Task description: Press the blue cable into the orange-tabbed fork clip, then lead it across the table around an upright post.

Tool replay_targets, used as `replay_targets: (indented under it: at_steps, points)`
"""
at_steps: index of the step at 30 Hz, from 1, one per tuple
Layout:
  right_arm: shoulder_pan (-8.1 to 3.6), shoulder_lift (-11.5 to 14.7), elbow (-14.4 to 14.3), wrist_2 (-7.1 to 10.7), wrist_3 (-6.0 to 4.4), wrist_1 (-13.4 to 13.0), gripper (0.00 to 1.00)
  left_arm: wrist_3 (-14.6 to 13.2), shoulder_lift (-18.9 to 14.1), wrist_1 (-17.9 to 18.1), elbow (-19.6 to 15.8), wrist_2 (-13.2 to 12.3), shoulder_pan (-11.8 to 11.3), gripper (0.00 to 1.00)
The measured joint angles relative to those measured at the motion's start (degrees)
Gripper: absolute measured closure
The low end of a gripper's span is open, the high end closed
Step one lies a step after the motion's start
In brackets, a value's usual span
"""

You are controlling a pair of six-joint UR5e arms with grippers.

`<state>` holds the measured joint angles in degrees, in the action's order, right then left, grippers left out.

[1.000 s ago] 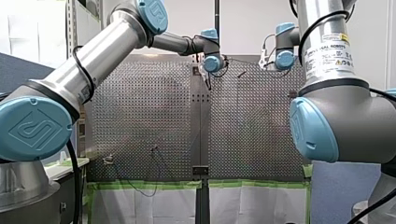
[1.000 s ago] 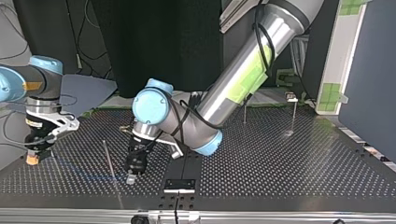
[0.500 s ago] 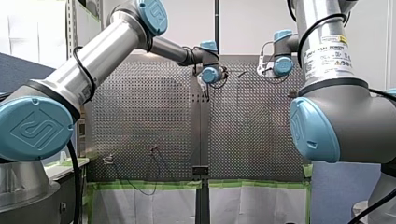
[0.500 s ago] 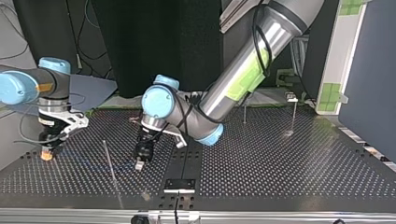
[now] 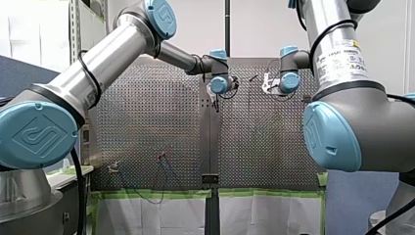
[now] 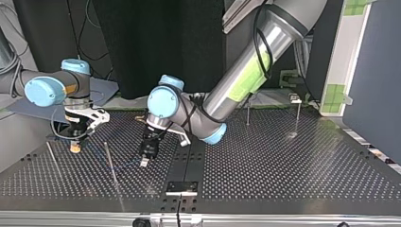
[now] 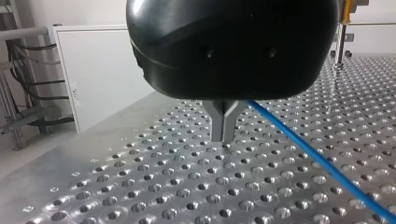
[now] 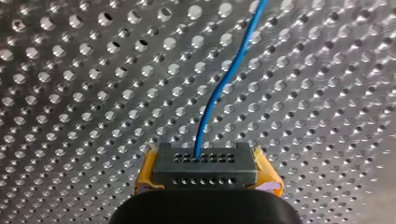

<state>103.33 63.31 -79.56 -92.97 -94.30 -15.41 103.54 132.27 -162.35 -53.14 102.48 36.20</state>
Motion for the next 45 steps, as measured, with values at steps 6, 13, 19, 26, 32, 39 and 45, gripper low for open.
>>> replay_targets:
  at_steps: [6,13,19,26,32,39,45]
  points:
    - [-0.54,-0.96,-0.11,0.01,0.02,-0.76,1.0,0.2,0.02,0.0,-0.01,0.22,-0.22,1.0]
    - [-1.19,-2.18,-0.96,0.1,0.5,-1.86,1.0,0.38,0.0,-0.06,0.0,0.74,-0.37,0.89]
    - [-1.89,-2.85,-1.4,0.31,0.92,-3.13,1.0,-0.35,-0.04,-0.24,0.26,1.72,-0.43,0.42]
    - [-2.25,-4.18,-1.41,0.41,1.9,-3.32,1.0,-1.59,-0.06,-0.94,1.16,3.18,-0.19,0.0]
    - [-2.27,-4.6,-1.4,0.41,2.3,-3.44,1.0,-1.48,-0.06,-1.42,1.69,1.86,-0.17,0.0]
    - [-2.26,-5.67,-1.46,0.36,3.53,-3.86,1.0,-0.77,-0.02,-2.48,1.73,-0.75,-0.36,0.0]
    - [-2.28,-7.64,-1.92,0.18,3.94,-4.45,1.0,0.55,0.01,-2.76,1.74,-2.03,-0.51,0.0]
